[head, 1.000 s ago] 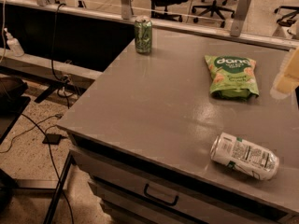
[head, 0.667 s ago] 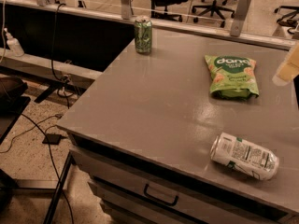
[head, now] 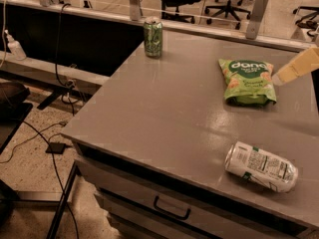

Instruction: Move green rice chip bag near green can

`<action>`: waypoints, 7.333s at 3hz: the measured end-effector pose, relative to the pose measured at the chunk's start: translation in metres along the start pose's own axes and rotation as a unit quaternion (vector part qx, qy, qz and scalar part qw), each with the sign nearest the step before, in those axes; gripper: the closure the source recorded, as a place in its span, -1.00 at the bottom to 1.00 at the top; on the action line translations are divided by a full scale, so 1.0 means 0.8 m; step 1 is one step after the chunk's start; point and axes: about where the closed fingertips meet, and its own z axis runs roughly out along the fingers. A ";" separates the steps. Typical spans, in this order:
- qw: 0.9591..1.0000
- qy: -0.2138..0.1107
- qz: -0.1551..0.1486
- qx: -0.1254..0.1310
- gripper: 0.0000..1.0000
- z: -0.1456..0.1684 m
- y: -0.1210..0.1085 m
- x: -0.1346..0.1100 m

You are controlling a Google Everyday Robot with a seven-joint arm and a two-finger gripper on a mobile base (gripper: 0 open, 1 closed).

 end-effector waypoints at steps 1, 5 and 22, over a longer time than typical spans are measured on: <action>0.999 -0.036 0.020 -0.029 -1.00 0.042 0.011 -0.004; 0.995 -0.043 0.028 -0.083 -0.24 0.129 0.043 0.010; 0.934 -0.220 -0.131 -0.249 -0.64 0.219 0.219 -0.219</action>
Offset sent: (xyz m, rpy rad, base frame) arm 0.0284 0.0440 -0.1021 0.2166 0.0353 0.0362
